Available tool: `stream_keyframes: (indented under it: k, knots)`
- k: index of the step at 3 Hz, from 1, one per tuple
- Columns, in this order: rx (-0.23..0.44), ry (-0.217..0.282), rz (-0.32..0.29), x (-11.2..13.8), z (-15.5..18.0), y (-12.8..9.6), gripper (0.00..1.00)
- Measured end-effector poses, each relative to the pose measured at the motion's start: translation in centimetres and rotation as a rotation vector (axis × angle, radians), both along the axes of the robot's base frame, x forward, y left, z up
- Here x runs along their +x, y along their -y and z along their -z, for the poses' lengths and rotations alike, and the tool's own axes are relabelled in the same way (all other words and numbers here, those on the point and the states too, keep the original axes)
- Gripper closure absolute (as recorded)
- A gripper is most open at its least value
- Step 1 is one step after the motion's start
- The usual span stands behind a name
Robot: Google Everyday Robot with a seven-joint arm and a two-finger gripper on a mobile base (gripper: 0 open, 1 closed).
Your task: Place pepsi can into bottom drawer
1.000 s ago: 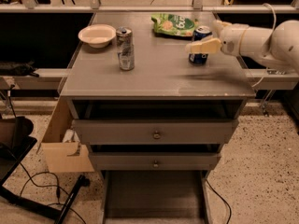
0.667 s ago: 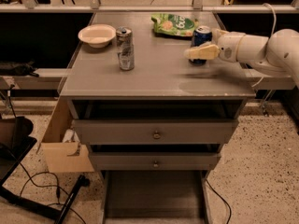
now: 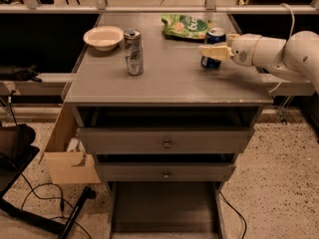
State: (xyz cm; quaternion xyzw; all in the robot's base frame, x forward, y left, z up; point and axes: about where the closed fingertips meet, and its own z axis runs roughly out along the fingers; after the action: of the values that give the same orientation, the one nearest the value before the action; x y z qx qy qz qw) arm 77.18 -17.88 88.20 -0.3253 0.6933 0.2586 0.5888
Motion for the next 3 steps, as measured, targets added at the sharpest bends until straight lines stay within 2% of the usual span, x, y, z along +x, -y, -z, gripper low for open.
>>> stream_keyframes:
  k: [1, 2, 3]
  knots:
    - [0.0, 0.0, 0.0, 0.0, 0.0, 0.0, 0.66]
    - [-0.027, -0.005, -0.016, -0.3, -1.0, -0.1, 0.89]
    - [-0.036, -0.016, -0.039, -4.5, -4.3, 0.6, 1.0]
